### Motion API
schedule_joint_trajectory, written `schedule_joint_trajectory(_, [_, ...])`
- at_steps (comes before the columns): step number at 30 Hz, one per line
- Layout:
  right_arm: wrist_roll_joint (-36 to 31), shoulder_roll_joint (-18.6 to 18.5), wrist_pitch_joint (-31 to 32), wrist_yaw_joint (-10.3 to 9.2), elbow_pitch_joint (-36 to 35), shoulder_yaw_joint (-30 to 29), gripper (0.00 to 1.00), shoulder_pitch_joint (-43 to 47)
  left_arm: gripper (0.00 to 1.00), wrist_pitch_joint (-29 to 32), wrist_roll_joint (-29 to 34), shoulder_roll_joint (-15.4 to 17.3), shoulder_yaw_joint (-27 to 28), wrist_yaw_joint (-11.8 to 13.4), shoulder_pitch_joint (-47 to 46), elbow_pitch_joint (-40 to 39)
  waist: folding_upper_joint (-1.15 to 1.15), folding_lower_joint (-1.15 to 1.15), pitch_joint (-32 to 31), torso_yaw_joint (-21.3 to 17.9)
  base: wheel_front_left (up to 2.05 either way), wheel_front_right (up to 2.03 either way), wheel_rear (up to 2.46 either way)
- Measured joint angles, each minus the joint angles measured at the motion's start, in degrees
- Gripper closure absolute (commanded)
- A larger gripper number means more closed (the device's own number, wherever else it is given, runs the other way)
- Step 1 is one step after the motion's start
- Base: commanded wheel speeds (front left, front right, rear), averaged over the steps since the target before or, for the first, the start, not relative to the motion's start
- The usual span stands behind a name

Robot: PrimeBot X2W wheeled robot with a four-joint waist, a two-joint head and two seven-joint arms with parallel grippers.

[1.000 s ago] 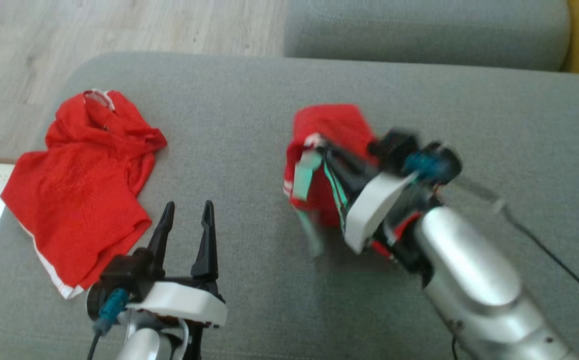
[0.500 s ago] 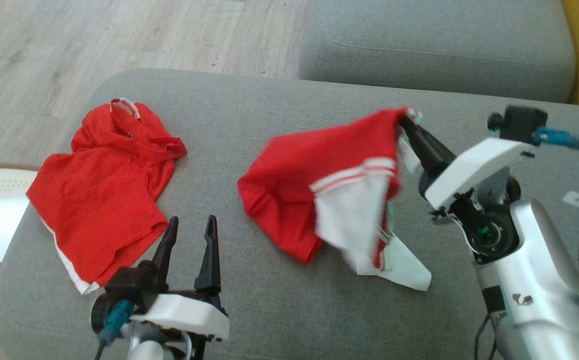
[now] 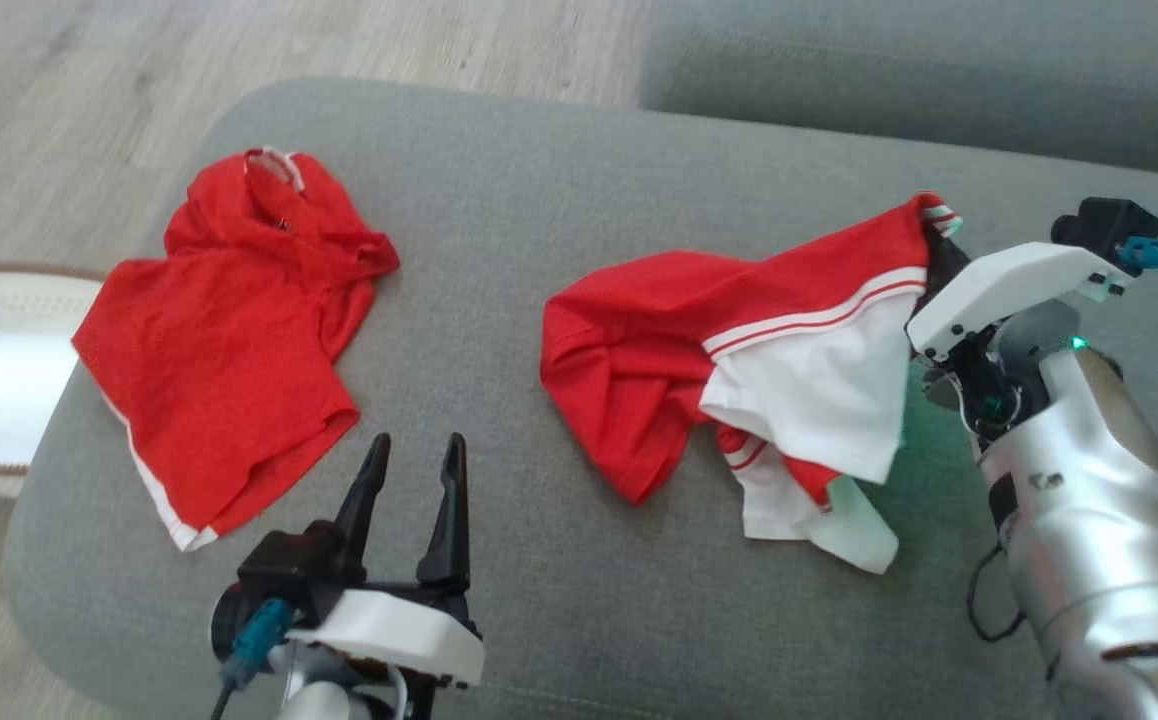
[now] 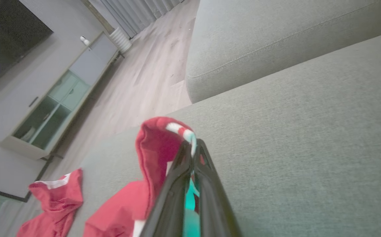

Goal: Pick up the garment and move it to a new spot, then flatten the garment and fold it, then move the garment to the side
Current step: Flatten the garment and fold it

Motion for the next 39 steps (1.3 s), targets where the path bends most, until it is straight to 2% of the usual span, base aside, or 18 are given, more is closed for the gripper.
schedule_joint_trajectory(1, [-2.13, 0.0, -1.56, 0.0, 2.11, -0.88, 0.07, -0.99, 0.0, 0.0, -0.04, 0.0, -0.16, 0.0, -0.05, -0.01, 0.0, 0.0, 0.42, 0.18, 0.0, 0.0, 0.0])
schedule_joint_trajectory(2, [-4.43, 0.01, -3.13, 0.0, 4.05, -1.83, 0.0, -1.9, 0.0, 0.0, -0.04, 0.0, -0.29, 0.0, -0.19, -0.03, 0.0, 0.0, 0.85, 0.34, 0.0, 0.0, 0.0])
schedule_joint_trajectory(6, [-10.65, -0.09, -8.8, 0.0, 8.0, -3.8, 0.0, -3.74, 0.0, 0.0, -0.41, 0.0, -0.36, 0.07, -1.37, -0.32, 0.0, 0.0, 2.25, 0.79, 0.0, 0.0, 0.0])
schedule_joint_trajectory(10, [-14.97, -0.05, -13.48, 0.0, 8.13, -1.2, 0.0, -3.59, 0.0, 0.0, -0.44, 0.0, -0.07, 0.14, -1.52, -0.65, 0.0, 0.0, 2.94, -0.09, 0.0, 0.0, 0.0])
schedule_joint_trajectory(14, [-18.95, -0.13, -18.89, 0.0, 4.31, 2.63, 0.0, -1.4, 0.0, 0.0, -0.24, 0.0, 0.57, 0.13, -1.48, -0.67, 0.0, 0.0, 3.1, -1.79, 0.0, 0.0, 0.0])
schedule_joint_trajectory(18, [-24.68, -0.12, -21.57, 0.0, -1.56, 2.87, 0.0, 4.33, 0.0, 0.0, 0.25, -0.01, 1.77, 0.1, -1.48, -0.7, 0.0, 0.0, 3.11, -3.56, 0.0, 0.0, 0.0])
schedule_joint_trajectory(21, [-25.23, -0.14, -21.94, 0.0, -6.45, 3.7, 0.0, 10.18, 0.0, 0.0, 0.71, -0.01, 1.93, 0.04, -1.48, -0.81, 0.0, 0.0, 3.22, -4.63, 0.0, 0.0, 0.0])
schedule_joint_trajectory(24, [-25.15, -0.07, -20.91, 0.0, -11.99, 6.97, 0.0, 16.54, 0.0, 0.0, 0.74, -0.01, 2.14, -0.03, -1.48, -0.86, 0.0, 0.0, 3.53, -5.5, 0.0, 0.0, 0.0])
schedule_joint_trajectory(33, [-16.33, 0.22, -13.69, 0.0, -31.64, 13.8, 0.0, 32.71, 0.0, 0.0, 1.23, -0.01, 3.15, -0.46, -1.49, -0.89, 0.0, 0.0, 4.59, -6.76, 0.0, 0.0, 0.0])
schedule_joint_trajectory(39, [-11.92, 0.51, -9.01, 0.0, -39.24, 15.69, 0.0, 37.76, 0.0, 0.0, 1.22, -0.01, 3.08, -0.46, -1.53, -0.83, 0.0, 0.0, 4.86, -7.05, 0.0, 0.0, 0.0])
